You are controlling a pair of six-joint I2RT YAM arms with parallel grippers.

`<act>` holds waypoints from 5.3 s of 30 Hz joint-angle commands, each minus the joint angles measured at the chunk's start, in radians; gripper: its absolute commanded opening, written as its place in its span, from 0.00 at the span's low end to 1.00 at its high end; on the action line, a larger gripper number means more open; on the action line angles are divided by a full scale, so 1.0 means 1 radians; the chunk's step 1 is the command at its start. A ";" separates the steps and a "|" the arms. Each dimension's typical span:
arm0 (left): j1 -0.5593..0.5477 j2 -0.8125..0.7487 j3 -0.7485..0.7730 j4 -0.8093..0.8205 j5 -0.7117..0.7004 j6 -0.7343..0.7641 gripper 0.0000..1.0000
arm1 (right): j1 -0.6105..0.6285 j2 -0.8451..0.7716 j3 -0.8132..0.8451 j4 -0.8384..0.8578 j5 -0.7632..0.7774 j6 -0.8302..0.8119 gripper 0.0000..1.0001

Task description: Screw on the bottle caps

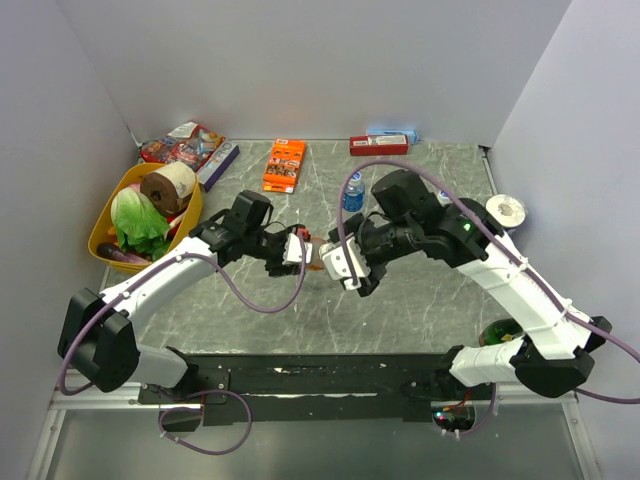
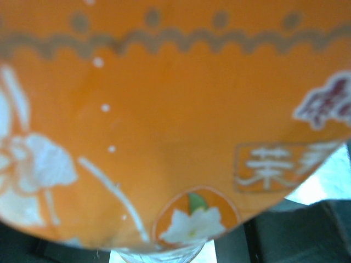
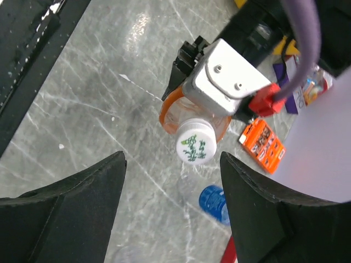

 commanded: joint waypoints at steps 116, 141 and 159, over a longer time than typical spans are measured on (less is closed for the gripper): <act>0.038 -0.352 -0.228 0.168 -0.358 -0.573 0.96 | -0.179 0.389 0.320 -0.106 0.247 0.624 0.00; 0.046 -0.349 -0.263 0.165 -0.358 -0.564 0.96 | -0.177 0.530 0.309 -0.118 0.245 0.612 0.00; 0.050 -0.343 -0.260 0.178 -0.321 -0.565 0.96 | -0.179 0.562 0.357 -0.092 0.302 0.632 0.57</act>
